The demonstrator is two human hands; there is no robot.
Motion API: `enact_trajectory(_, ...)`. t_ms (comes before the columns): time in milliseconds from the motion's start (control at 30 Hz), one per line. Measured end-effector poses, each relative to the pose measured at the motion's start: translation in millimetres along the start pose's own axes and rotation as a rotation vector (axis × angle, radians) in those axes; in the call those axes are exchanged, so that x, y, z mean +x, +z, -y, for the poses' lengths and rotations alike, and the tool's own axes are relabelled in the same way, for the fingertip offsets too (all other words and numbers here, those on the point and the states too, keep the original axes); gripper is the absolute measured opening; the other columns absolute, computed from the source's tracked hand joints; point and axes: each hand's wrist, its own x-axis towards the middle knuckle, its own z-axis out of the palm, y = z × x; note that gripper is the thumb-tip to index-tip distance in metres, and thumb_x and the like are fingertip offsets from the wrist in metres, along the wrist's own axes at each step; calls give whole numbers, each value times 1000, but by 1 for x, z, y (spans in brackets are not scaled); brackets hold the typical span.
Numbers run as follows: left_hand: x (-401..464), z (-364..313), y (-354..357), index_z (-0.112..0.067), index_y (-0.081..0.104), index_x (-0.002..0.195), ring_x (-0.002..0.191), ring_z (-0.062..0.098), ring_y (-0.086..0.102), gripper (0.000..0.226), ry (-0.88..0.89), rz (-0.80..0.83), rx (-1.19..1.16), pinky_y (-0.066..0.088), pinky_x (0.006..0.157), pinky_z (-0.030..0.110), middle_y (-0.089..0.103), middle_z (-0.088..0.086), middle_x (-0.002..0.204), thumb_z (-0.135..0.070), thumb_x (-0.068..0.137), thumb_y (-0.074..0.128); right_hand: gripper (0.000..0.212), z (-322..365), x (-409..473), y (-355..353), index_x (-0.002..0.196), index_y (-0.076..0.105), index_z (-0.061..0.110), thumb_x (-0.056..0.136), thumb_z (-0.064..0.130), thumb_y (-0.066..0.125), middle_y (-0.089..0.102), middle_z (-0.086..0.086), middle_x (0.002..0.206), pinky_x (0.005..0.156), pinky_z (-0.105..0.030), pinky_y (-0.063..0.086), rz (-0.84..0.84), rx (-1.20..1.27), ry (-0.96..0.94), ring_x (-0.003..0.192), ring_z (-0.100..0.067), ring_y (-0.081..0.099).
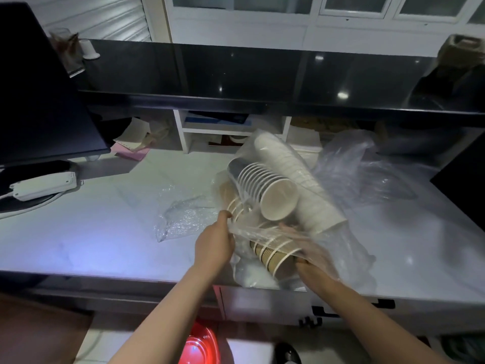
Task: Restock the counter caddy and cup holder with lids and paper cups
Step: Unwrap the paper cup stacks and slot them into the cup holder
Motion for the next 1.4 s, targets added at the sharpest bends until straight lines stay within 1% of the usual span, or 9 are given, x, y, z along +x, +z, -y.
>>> enact_trajectory(100, 1, -4, 1, -15, 45, 125, 66, 25, 49, 41, -35, 17, -16, 31, 53, 32, 53, 3, 72, -4, 86, 45, 35, 2, 0, -1, 133, 43, -11, 100, -4, 37, 50, -26, 133, 58, -7, 46, -73, -156, -88, 98, -25, 55)
enact_trajectory(233, -7, -5, 1, -18, 41, 127, 76, 24, 56, 46, -32, 82, -87, 39, 59, 31, 65, 4, 96, -13, 82, 52, 31, -15, -1, 0, 125, 56, 9, 99, 8, 39, 55, -10, 133, 100, -20, 33, -77, -382, -119, 124, -22, 49)
enact_trajectory(500, 3, -1, -1, -32, 27, 149, 90, 31, 62, 71, 47, 108, -2, 47, 68, 35, 68, 7, 101, -11, 84, 50, 49, -22, -16, -4, 122, 64, 39, 78, 30, 44, 69, 16, 116, 78, -24, 50, -222, -568, -531, 97, -8, 68)
enact_trajectory(733, 25, 2, -1, -35, 40, 142, 100, 33, 63, 54, 31, 28, 95, 46, 74, 34, 67, 9, 116, -13, 92, 38, 73, -19, -26, -11, 140, 25, 55, 84, 12, 40, 31, 33, 140, 100, 4, 12, -109, -369, -611, 123, 29, 22)
enact_trajectory(800, 31, -1, -2, -33, 43, 139, 97, 34, 63, 55, 24, 20, 115, 45, 72, 33, 68, 10, 113, -11, 89, 39, 81, -25, -31, -11, 138, 36, 42, 70, 3, 53, 61, 21, 125, 76, -1, 39, -230, -460, -601, 91, 10, 60)
enact_trajectory(900, 38, 2, -2, -31, 46, 137, 96, 34, 63, 56, -2, -2, 119, 50, 73, 35, 68, 10, 113, -7, 86, 40, 87, -46, -34, -11, 145, 23, 45, 65, 15, 41, 74, 6, 83, 45, -19, 46, -383, -652, -569, 48, -12, 60)
enact_trajectory(1000, 37, 4, 1, -28, 39, 142, 95, 34, 63, 59, -10, 60, 112, 51, 71, 37, 68, 12, 113, -8, 87, 42, 95, -58, -36, -8, 139, -13, 63, 72, 20, 39, 75, 4, 92, 54, -29, 54, -295, -746, -486, 61, -20, 68)
enact_trajectory(1200, 15, -2, 11, -24, 15, 154, 71, 27, 53, 69, -22, 175, -56, 37, 61, 31, 60, 11, 85, -14, 92, 44, 68, -41, -40, -1, 149, 10, 49, 88, 23, 27, 28, 17, 155, 90, -31, 47, -175, -626, -399, 116, -24, 58)
enact_trajectory(1400, -19, 10, 11, -17, 13, 154, 118, 32, 52, 75, -45, 212, -183, 44, 90, 37, 50, 14, 138, -17, 90, 53, 69, -27, -23, 19, 150, 14, 34, 91, 15, 44, 34, 2, 150, 84, -34, 44, -145, -693, -317, 112, -30, 57)
